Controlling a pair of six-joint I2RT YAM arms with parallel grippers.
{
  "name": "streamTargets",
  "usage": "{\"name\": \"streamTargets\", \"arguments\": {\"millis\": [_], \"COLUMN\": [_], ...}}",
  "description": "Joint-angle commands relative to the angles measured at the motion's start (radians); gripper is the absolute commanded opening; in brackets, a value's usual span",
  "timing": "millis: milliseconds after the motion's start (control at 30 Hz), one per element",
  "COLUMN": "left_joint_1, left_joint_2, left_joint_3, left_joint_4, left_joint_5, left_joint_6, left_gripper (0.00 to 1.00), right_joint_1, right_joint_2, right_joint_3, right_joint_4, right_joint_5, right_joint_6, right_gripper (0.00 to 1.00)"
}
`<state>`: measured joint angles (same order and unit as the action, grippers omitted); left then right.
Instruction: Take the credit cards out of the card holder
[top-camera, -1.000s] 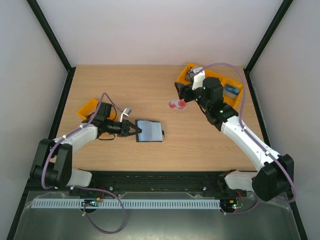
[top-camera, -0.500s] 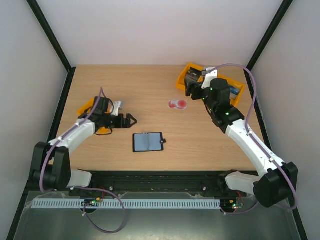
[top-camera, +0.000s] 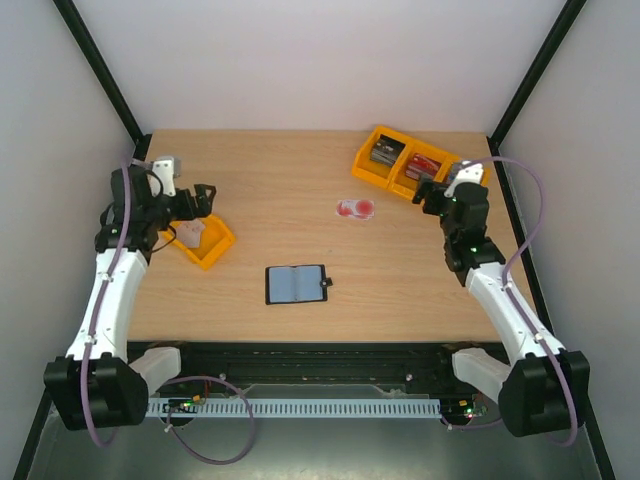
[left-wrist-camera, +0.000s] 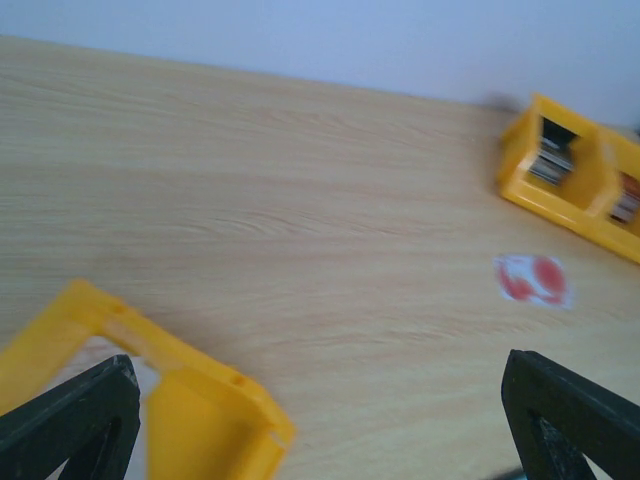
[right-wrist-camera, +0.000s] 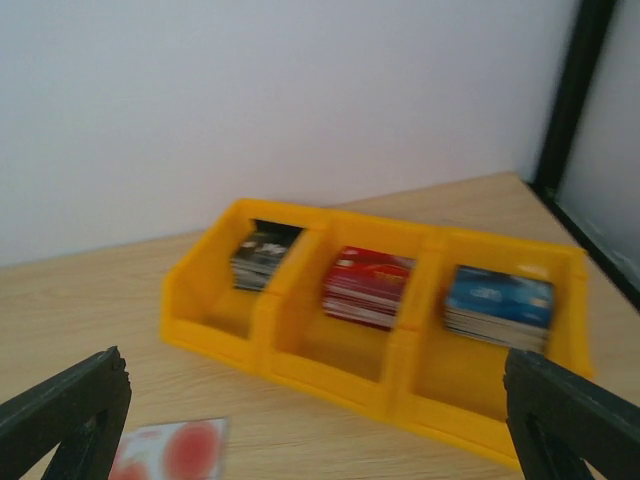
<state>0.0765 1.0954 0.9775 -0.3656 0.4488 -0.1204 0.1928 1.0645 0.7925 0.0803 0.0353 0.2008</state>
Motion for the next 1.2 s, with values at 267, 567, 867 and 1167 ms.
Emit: {"name": "streamTargets", "arguments": {"millis": [267,567,867,1167], "left_joint_1": [0.136,0.133,0.13,0.042], "left_joint_2": [-0.021,0.02,0.141,0.221], "left_joint_3": [-0.263,-0.662,-0.807,-0.818], "left_joint_4": [0.496,1.137,1.416,1.58], "left_joint_5": [-0.319,-0.34,-0.327,-0.371], "left_joint_6": [0.019,0.004,-0.016,0.008], "left_gripper": [0.99,0.99,0.99,1.0], "right_joint_1": [-0.231,-0.231,-0.243,-0.255], "right_joint_2": [-0.007,0.106,0.199,0.441], "right_joint_3": [-0.386,-0.549,-0.553,-0.662], "right_joint_4": [0.67,0.945,0.97,1.349], "right_joint_5": [-0.074,-0.022,-0.015,-0.1], "right_joint_6": [0.109,0.079,-0.011,-0.009], "right_gripper": [0.99,0.99,0.99,0.99]}}
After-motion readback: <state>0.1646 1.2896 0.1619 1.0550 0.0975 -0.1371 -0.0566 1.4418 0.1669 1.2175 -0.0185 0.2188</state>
